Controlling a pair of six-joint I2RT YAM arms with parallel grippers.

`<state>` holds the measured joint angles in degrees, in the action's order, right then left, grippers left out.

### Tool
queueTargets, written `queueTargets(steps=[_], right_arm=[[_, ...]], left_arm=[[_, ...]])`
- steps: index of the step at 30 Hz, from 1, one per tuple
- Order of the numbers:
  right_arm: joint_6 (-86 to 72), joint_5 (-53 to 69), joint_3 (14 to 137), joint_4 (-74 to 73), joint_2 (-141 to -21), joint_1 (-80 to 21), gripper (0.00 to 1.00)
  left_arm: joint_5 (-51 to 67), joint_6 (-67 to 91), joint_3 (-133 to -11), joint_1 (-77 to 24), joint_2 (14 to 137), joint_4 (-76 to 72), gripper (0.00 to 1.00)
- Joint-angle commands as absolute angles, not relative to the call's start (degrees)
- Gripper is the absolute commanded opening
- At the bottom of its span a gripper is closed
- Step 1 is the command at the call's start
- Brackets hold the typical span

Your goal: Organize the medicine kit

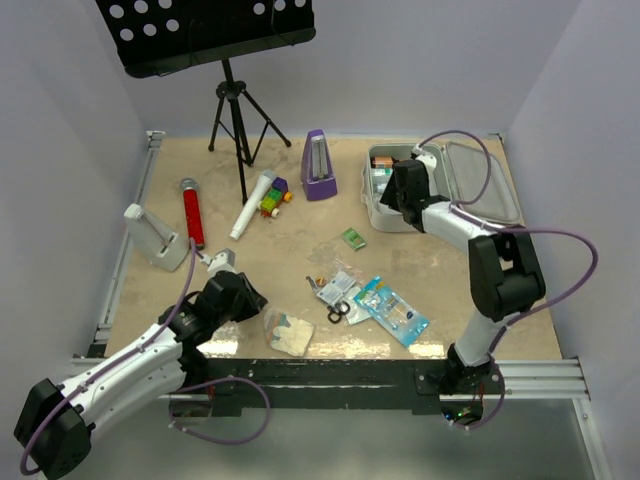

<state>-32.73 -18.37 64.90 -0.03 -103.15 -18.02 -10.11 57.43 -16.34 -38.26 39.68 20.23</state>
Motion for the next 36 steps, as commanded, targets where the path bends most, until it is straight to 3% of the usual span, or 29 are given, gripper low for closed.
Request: queueTargets(steps=[1, 5, 10, 17, 23, 29, 36], right_arm=[[-30.59, -16.61, 64.07, 0.09, -95.02, -18.02, 0.55], [-28.13, -17.83, 63.9, -2.72, -92.55, -18.1, 0.57], [-25.14, -19.68, 60.66, -2.55, -91.5, -20.47, 0.51], [-24.25, -24.52, 56.6, -0.35, -86.66, -35.14, 0.52], [-22.94, -23.55, 56.25, -0.35, -90.78, -39.37, 0.57], [-23.64, -28.21, 58.53, -0.62, -98.07, -39.64, 0.68], [-23.99, -28.39, 61.61, -0.7, -104.14, -39.64, 0.7]], left_arm=[[-10.46, 56.16, -17.49, -37.88, 40.34, 18.28, 0.31], [-10.02, 56.34, -17.49, -38.06, 40.17, 18.02, 0.31], [-9.76, 56.78, -17.31, -37.97, 39.55, 18.19, 0.31], [-9.41, 57.92, -16.61, -38.06, 38.23, 18.9, 0.31], [-8.88, 58.53, -16.7, -37.97, 37.71, 19.51, 0.31], [-9.05, 58.89, -16.44, -38.06, 36.48, 20.39, 0.31], [-9.4, 58.71, -16.43, -38.06, 36.3, 21.09, 0.31]])
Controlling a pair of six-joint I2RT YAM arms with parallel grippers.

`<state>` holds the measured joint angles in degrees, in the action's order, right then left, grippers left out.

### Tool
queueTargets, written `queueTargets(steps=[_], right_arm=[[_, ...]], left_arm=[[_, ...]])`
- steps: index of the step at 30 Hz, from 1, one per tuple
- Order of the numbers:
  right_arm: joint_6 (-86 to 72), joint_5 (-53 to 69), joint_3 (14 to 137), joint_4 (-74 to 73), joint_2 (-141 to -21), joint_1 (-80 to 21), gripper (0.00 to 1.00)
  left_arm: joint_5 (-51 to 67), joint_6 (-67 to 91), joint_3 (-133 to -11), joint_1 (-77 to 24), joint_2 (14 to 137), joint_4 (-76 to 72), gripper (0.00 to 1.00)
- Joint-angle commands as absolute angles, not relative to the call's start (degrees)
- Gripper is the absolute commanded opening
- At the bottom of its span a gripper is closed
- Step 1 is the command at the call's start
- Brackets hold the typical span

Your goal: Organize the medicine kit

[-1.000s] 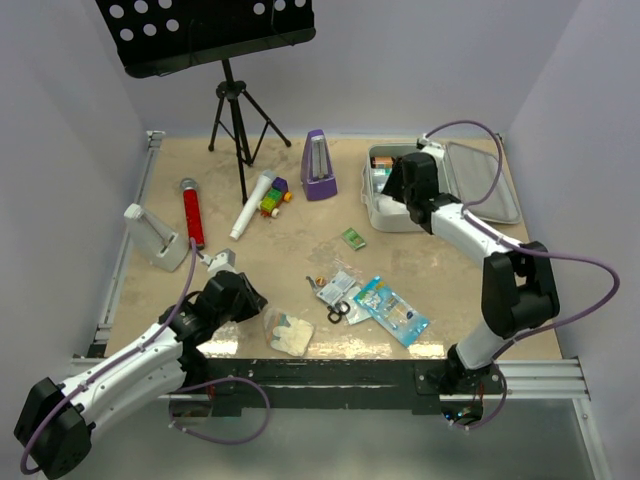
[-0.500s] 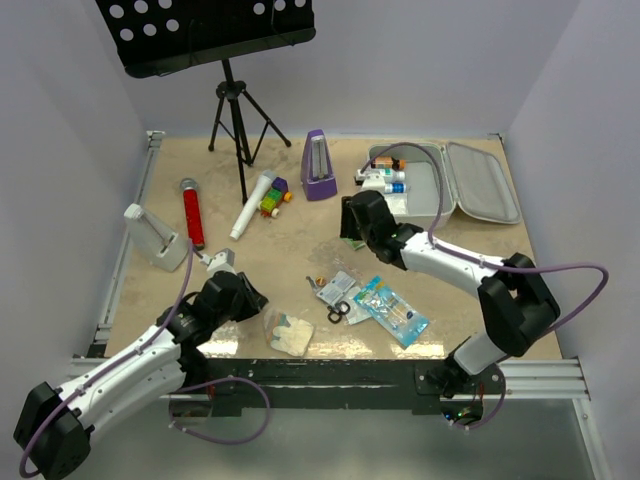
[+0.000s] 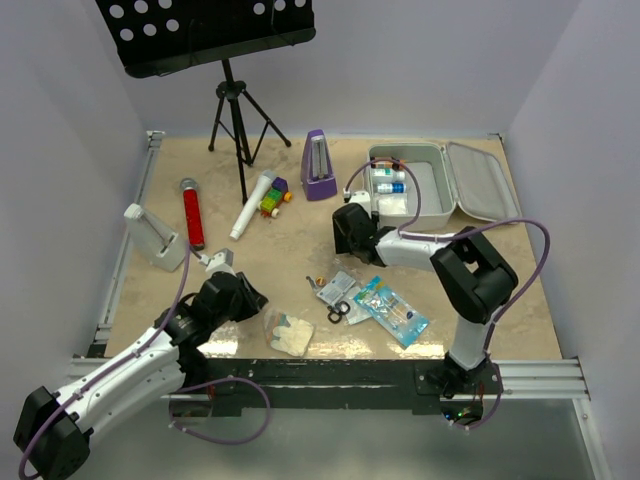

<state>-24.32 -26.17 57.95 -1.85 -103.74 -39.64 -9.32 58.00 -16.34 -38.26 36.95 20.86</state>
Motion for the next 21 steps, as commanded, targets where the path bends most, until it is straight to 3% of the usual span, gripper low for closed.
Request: queueTargets(steps=[1, 6, 15, 21], right_arm=[[-23.99, -28.13, 61.87, -0.7, -104.67, -39.64, 0.71], [-24.17, -26.64, 62.49, -0.97, -106.96, -39.64, 0.7], [-24.96, -24.61, 60.65, -0.7, -104.07, -39.64, 0.4], [-25.4, -24.08, 60.29, -2.98, -96.52, -39.64, 0.33]], left_arm=[[-9.49, 58.62, -16.44, -38.06, 36.3, 21.18, 0.31], [-9.67, 58.54, -16.35, -38.06, 36.47, 20.83, 0.31], [-9.23, 58.36, -16.0, -38.06, 37.0, 19.95, 0.31], [-9.14, 58.18, -16.08, -37.97, 36.74, 20.3, 0.31]])
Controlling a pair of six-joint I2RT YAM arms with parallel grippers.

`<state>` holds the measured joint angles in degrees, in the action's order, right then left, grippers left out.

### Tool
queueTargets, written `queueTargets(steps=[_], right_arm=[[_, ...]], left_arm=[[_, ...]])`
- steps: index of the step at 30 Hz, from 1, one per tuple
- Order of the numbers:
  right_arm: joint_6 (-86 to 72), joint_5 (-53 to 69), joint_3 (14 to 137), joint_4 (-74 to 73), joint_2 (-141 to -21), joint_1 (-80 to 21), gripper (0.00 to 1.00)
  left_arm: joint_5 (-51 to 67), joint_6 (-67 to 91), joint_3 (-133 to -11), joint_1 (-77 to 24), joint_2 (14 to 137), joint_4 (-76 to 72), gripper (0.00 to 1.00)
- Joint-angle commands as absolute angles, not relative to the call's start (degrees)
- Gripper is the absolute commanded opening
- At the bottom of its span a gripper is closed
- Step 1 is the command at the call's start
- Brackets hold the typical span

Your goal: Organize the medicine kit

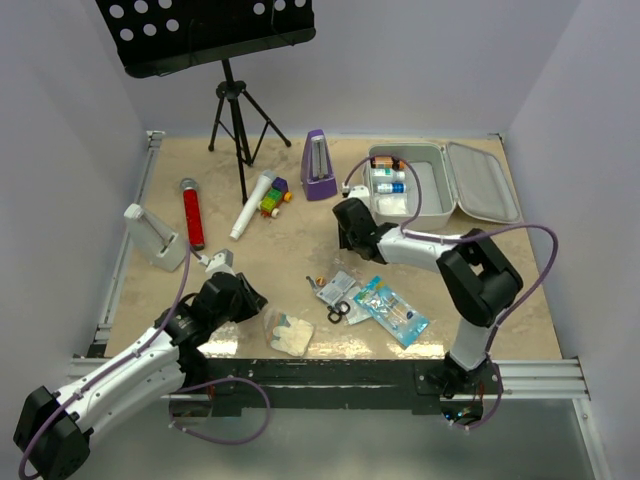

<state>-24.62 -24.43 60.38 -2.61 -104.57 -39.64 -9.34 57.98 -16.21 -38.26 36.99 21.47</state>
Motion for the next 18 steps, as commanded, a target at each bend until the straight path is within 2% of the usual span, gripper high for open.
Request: queueTargets(steps=[1, 9, 13, 18], right_arm=[[-25.4, -24.0, 60.38, -3.6, -94.15, -39.64, 0.34], [-25.22, -29.61, 64.16, -9.58, -82.89, -36.75, 0.35], [-25.66, -25.5, 64.25, -8.18, -82.62, -27.0, 0.35], [-25.49, -23.56, 64.25, -5.37, -88.49, -23.12, 0.35]], left_arm=[[-9.05, 58.27, -16.08, -38.06, 36.56, 20.3, 0.31], [-8.35, 58.45, -15.73, -37.97, 35.95, 19.87, 0.31], [-7.65, 58.36, -15.38, -37.97, 36.3, 19.07, 0.31], [-7.73, 57.75, -15.21, -37.97, 36.83, 18.81, 0.31]])
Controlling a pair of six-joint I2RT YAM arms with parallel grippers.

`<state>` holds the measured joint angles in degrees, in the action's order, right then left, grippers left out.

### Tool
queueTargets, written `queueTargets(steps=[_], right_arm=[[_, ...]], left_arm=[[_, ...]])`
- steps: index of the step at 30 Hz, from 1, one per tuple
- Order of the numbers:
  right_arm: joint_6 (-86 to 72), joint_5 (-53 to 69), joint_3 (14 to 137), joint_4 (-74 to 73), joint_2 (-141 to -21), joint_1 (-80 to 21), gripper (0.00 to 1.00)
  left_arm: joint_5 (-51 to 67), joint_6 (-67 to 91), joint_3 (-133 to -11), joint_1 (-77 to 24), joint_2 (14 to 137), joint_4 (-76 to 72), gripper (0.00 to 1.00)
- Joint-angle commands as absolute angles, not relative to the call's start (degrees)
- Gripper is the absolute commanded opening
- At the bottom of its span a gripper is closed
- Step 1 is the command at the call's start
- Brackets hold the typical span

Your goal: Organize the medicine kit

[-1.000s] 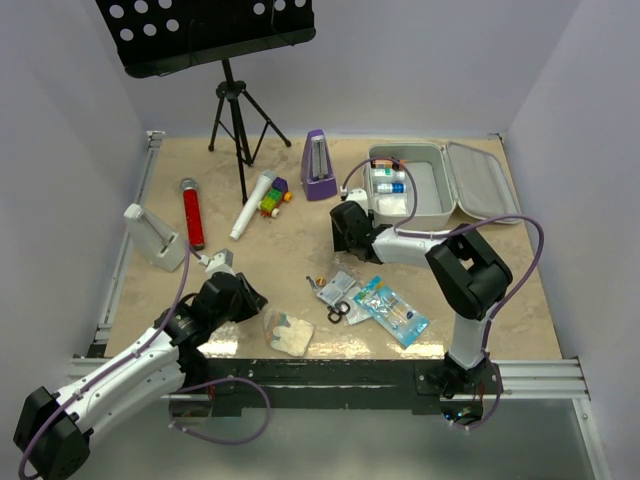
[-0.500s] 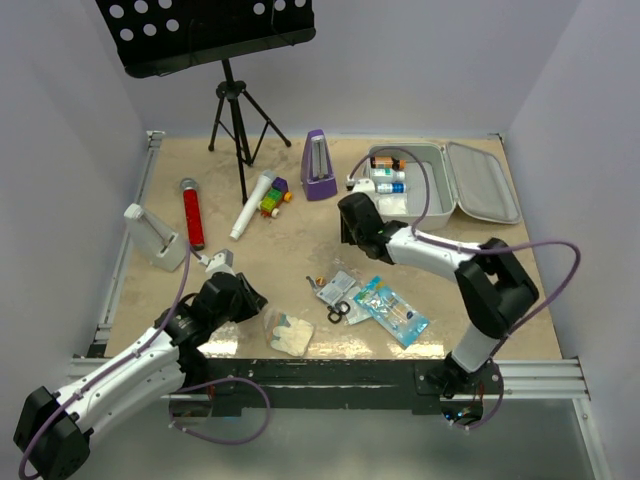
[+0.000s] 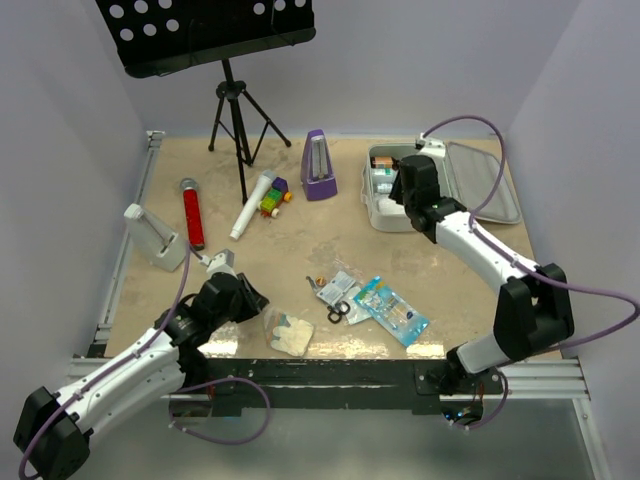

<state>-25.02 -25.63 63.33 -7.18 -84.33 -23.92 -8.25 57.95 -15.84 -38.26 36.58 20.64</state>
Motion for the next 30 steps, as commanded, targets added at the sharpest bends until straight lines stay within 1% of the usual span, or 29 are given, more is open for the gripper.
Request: queueTargets(steps=[1, 8, 16, 18, 21, 24, 28, 30], right_arm=[[-25.58, -23.12, 64.51, -5.01, -89.38, -22.85, 0.35], [-25.4, -20.74, 65.83, -1.67, -98.08, -21.62, 0.35], [-22.59, -18.9, 65.57, -1.14, -101.51, -21.53, 0.37], [-21.54, -18.28, 65.22, -1.23, -101.51, -21.62, 0.4], [-20.92, -18.28, 64.16, -0.88, -100.03, -21.53, 0.49], [-21.0, -17.84, 63.63, -0.7, -98.09, -21.62, 0.55], [-21.88, -18.28, 63.98, -1.93, -95.9, -21.53, 0.59], [-22.5, -18.54, 63.11, -1.85, -92.74, -21.8, 0.59]], left_arm=[[-7.73, 57.66, -15.38, -37.97, 37.0, 18.72, 0.31], [-8.7, 57.13, -15.47, -37.97, 38.05, 19.16, 0.31], [-9.05, 56.86, -15.29, -37.97, 39.81, 17.76, 0.31], [-8.7, 56.69, -15.38, -37.88, 40.95, 16.88, 0.31], [-8.09, 56.69, -15.38, -37.97, 42.01, 15.91, 0.31], [-7.91, 56.95, -15.29, -38.06, 42.1, 15.73, 0.31], [-7.65, 57.22, -15.12, -37.97, 41.57, 15.82, 0.31], [-7.65, 57.31, -15.2, -37.97, 41.22, 16.08, 0.31]])
